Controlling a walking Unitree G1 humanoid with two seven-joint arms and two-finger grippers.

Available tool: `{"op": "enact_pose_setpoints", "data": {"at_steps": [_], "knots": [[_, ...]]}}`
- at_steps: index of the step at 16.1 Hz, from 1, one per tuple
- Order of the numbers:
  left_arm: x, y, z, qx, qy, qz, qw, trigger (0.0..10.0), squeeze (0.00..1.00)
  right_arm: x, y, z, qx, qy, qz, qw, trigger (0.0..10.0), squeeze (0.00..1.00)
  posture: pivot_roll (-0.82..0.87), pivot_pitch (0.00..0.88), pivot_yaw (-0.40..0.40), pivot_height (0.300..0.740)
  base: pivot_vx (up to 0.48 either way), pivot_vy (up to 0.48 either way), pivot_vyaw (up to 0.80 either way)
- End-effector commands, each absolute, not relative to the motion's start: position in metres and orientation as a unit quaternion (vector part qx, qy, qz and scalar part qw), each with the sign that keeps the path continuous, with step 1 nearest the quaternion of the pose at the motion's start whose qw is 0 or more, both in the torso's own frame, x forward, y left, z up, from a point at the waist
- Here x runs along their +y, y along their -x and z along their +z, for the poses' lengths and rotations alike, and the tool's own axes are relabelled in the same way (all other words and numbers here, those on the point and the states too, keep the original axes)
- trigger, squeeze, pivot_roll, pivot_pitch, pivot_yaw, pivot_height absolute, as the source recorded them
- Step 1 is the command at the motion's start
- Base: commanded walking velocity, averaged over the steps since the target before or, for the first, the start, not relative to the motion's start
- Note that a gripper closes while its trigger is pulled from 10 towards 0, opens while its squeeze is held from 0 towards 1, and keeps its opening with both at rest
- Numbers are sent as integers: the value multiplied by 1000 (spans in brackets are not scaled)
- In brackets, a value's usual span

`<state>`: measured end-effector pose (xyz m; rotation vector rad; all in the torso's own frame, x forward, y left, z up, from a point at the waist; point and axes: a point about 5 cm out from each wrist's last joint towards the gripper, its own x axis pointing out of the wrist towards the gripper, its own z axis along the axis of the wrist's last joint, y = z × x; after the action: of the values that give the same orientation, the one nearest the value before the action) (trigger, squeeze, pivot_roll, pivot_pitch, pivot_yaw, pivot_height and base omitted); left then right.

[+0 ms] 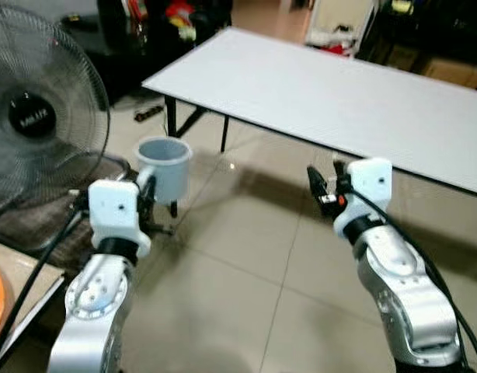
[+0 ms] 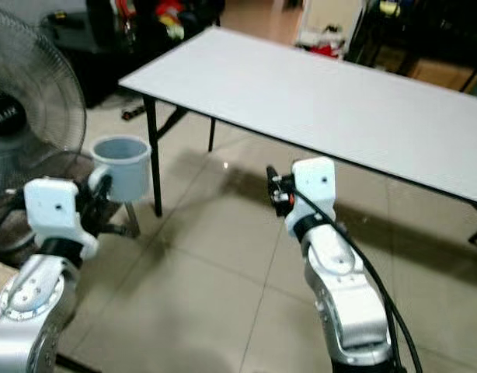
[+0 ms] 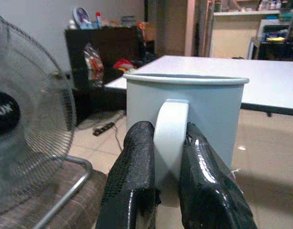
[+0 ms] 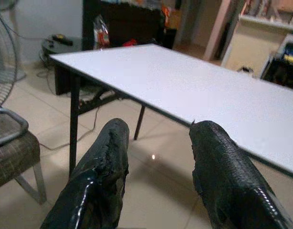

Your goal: Setting the table

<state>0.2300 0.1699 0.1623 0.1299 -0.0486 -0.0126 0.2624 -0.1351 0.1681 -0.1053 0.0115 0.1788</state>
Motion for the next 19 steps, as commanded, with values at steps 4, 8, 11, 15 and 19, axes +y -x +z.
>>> {"op": "enact_pose_setpoints", "data": {"at_steps": [4,8,11,15,19], "knots": [[165,-234,167,-34,-58,-21,998,10000,0,-137,-262,172,-14,82,74,994,10000,0,59,0,-62,740,284,0,0],[166,-231,163,-28,-59,-18,998,10000,0,-144,-260,172,-19,69,73,995,10000,0,50,0,-83,740,309,0,0],[171,-227,161,-24,-51,0,998,10000,0,-145,-257,168,-16,64,87,994,10000,0,58,0,-80,740,321,0,0],[174,-224,164,-31,-49,14,998,10000,0,-135,-257,162,-15,68,123,990,10000,0,83,0,-98,740,327,0,0],[176,-225,167,-36,-58,13,998,10000,0,-134,-259,162,-9,70,134,988,10000,0,89,0,-108,740,333,0,313]]}}
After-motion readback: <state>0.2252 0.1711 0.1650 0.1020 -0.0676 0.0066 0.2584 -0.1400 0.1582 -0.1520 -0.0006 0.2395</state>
